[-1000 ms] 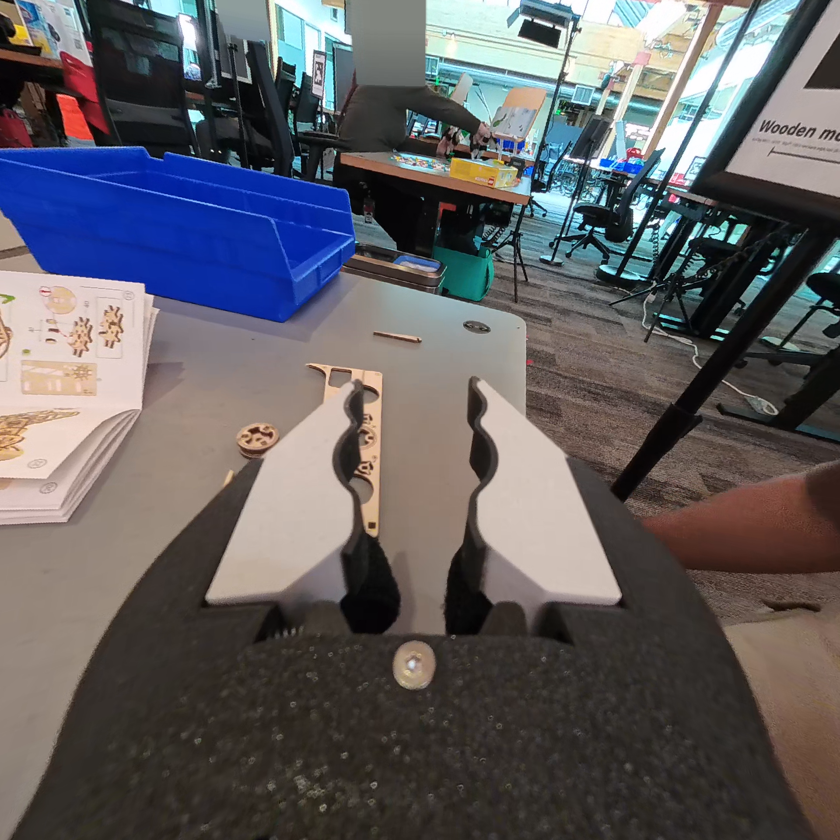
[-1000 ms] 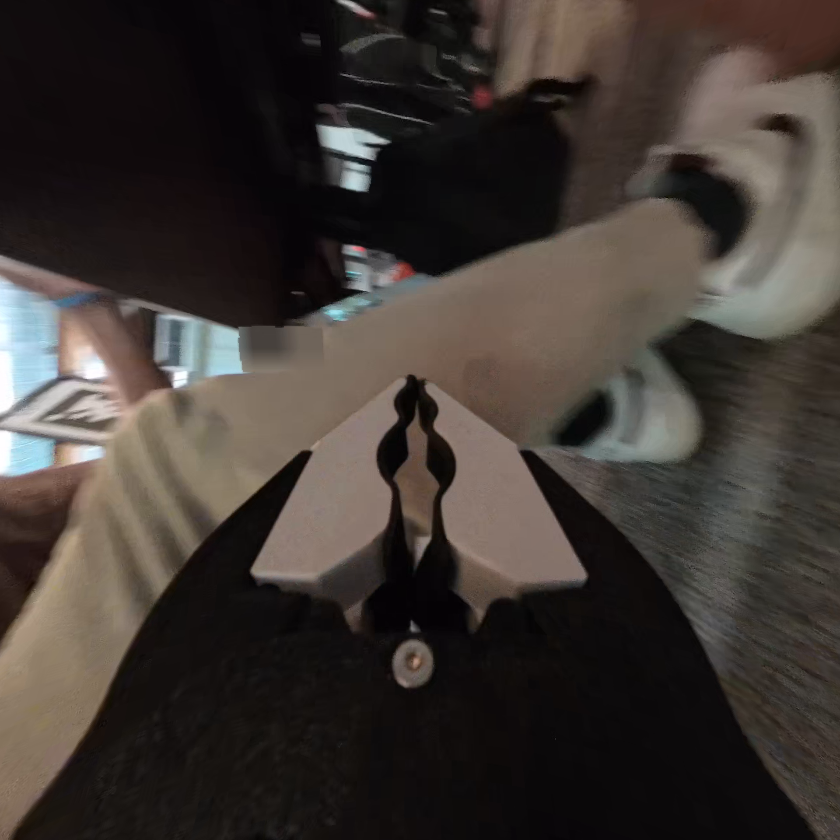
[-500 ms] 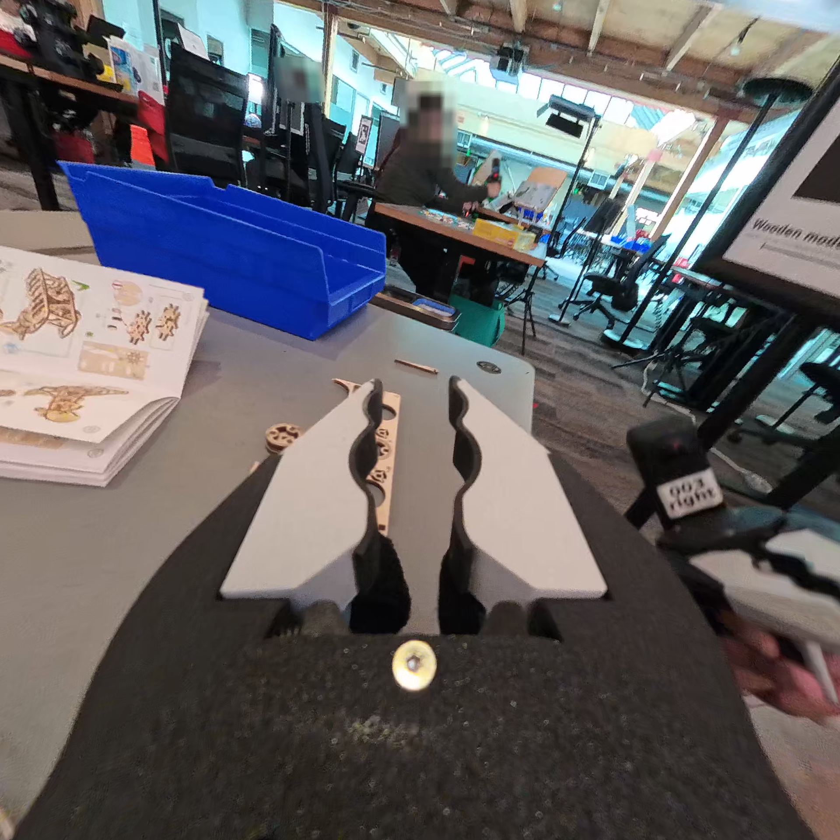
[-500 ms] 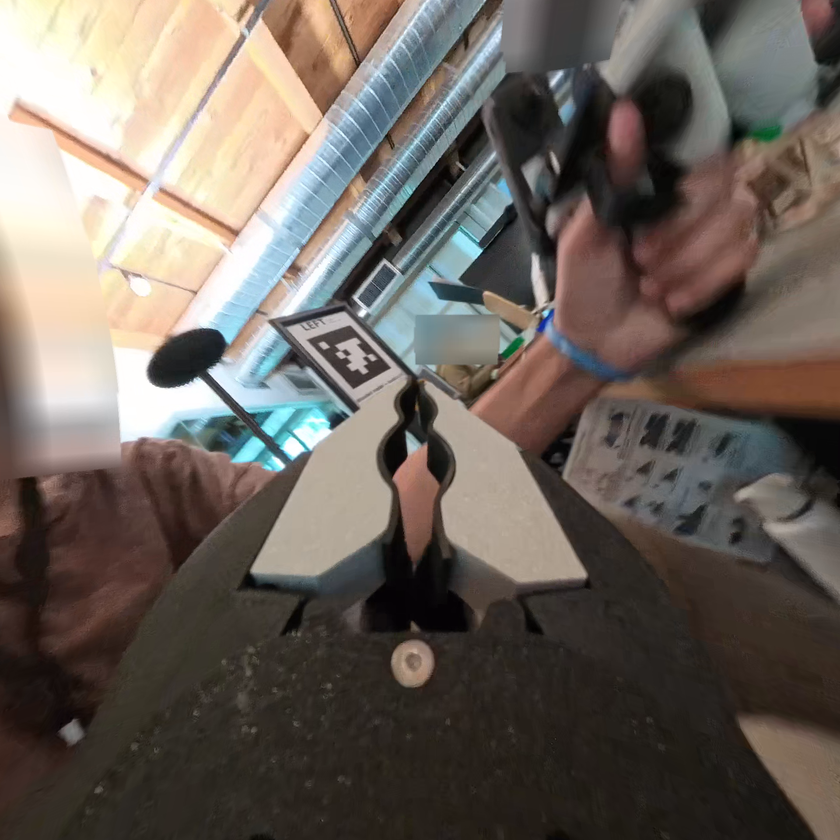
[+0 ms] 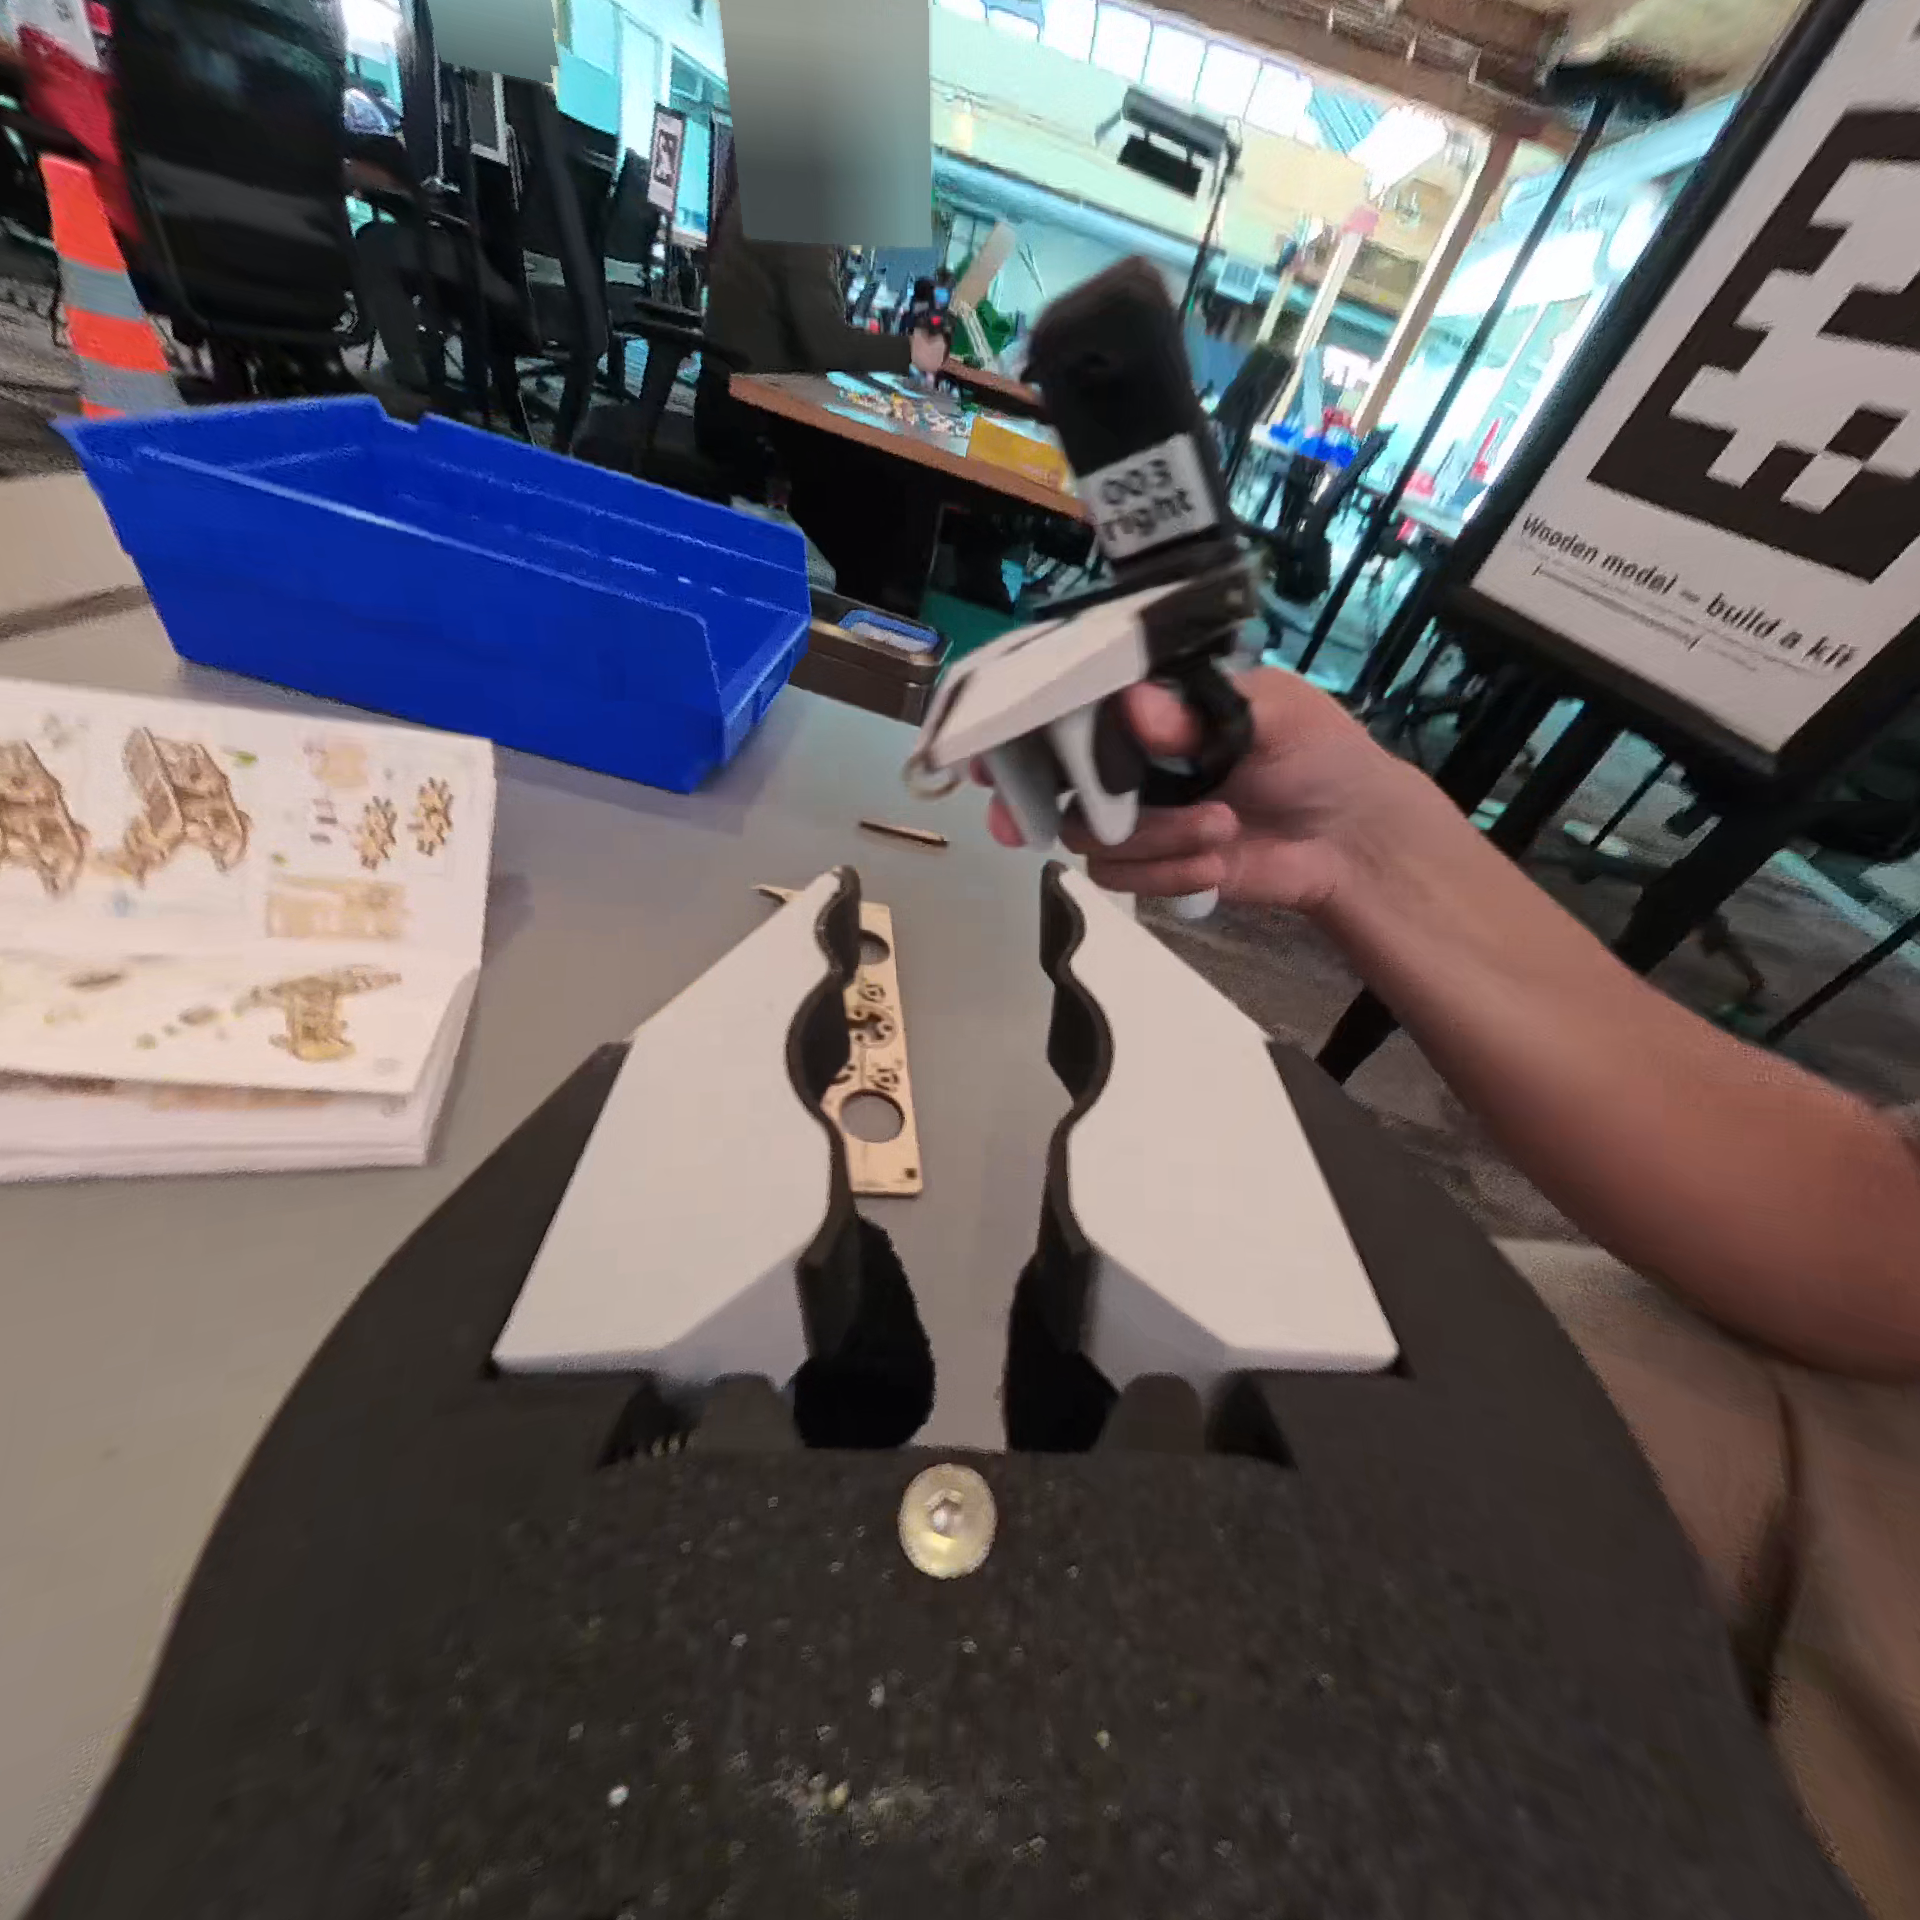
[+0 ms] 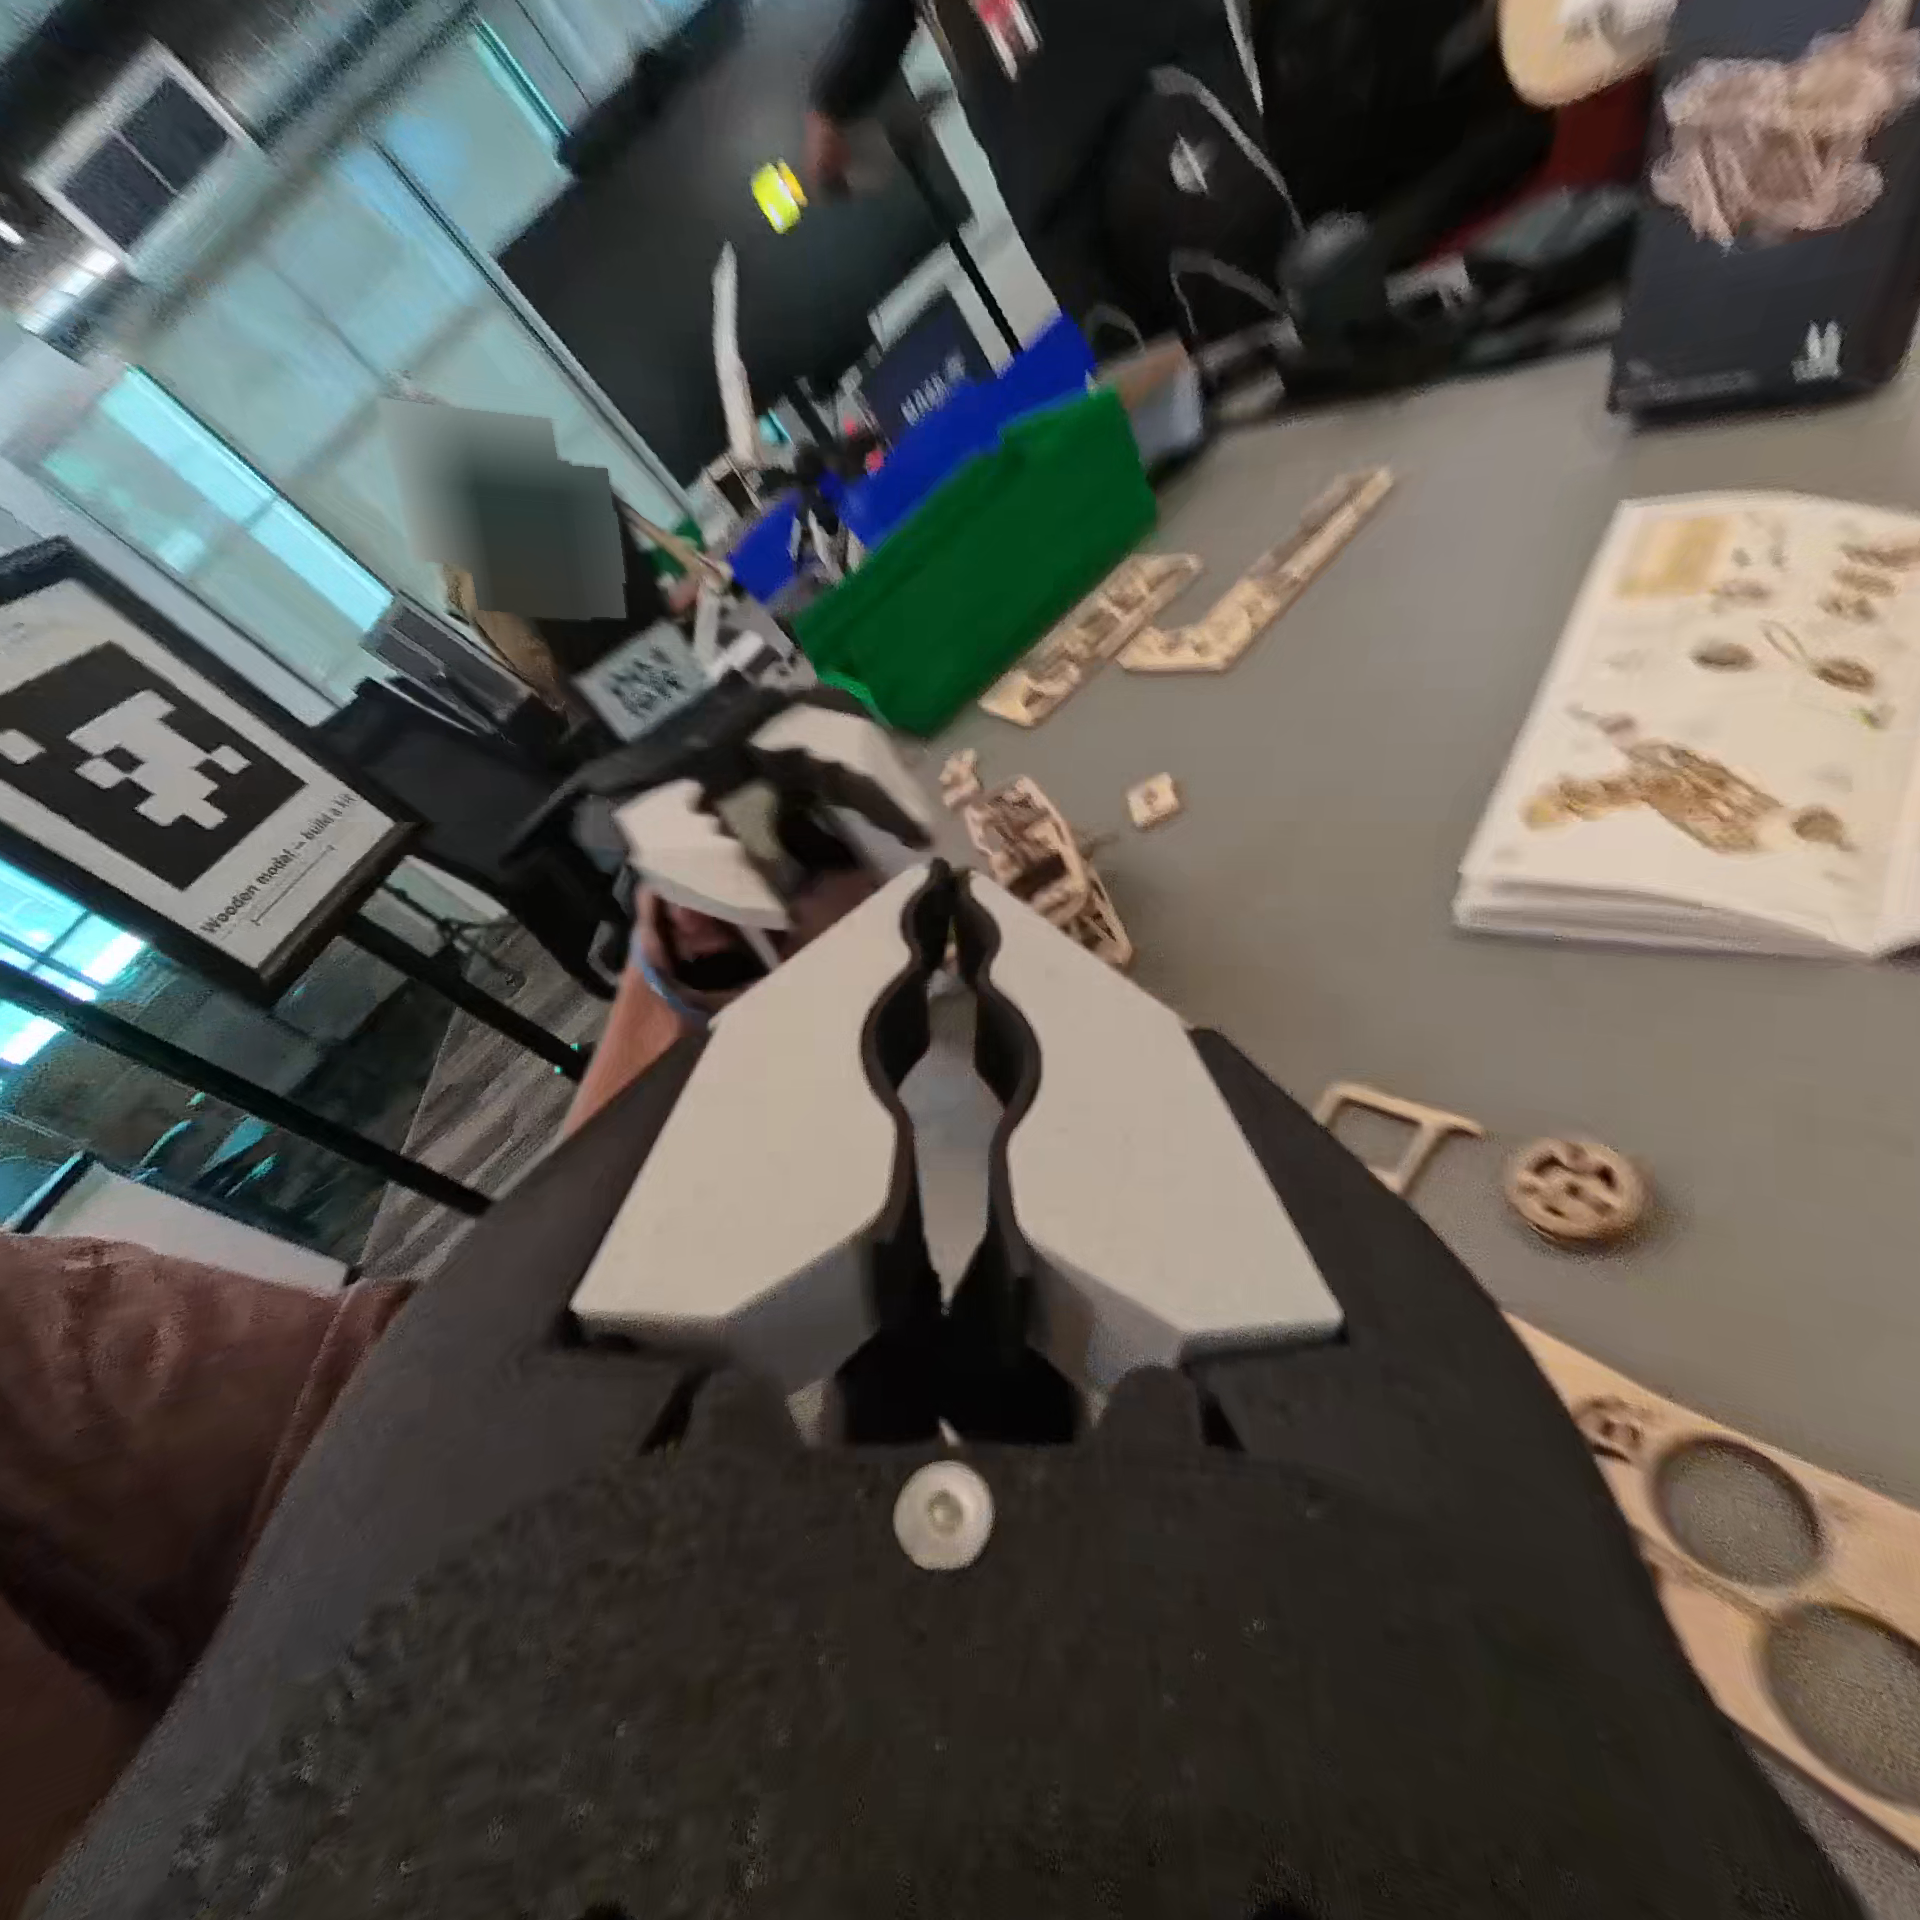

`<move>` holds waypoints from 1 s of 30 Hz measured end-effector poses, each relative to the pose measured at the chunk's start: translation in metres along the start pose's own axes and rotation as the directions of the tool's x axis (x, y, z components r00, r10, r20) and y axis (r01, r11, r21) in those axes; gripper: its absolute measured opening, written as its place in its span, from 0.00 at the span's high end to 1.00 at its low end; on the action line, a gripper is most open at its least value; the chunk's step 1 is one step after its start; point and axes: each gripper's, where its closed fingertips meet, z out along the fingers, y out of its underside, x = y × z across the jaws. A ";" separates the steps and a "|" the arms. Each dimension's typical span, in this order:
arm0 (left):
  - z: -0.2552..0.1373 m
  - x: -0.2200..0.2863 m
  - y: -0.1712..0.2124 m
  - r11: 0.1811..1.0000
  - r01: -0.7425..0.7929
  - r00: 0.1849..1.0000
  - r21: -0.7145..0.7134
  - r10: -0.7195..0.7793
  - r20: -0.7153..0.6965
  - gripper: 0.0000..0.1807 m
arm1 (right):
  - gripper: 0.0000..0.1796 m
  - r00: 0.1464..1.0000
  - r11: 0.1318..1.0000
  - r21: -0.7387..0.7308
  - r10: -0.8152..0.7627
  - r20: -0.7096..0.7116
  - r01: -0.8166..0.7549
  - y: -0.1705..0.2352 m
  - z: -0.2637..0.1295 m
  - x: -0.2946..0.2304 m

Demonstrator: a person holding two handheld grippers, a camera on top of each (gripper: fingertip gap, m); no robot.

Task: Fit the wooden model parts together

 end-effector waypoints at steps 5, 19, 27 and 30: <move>0.027 -0.065 0.028 0.949 -0.051 0.954 -0.312 0.139 0.266 0.84 | 1.00 0.966 0.978 -0.029 0.206 0.156 -0.204 -0.008 -0.001 0.041; 0.060 -0.038 -0.057 0.989 0.102 0.991 0.108 -0.092 -0.094 0.84 | 1.00 0.874 0.989 0.112 0.033 0.485 -0.099 -0.066 -0.017 0.001; 0.068 -0.022 -0.061 0.983 0.098 0.984 0.156 -0.072 -0.165 1.00 | 1.00 0.861 0.985 0.106 0.064 0.504 -0.136 -0.058 -0.025 0.001; 0.070 -0.023 -0.057 0.988 0.079 0.989 0.135 -0.061 -0.134 1.00 | 1.00 0.873 0.986 0.104 0.062 0.483 -0.128 -0.055 -0.024 0.003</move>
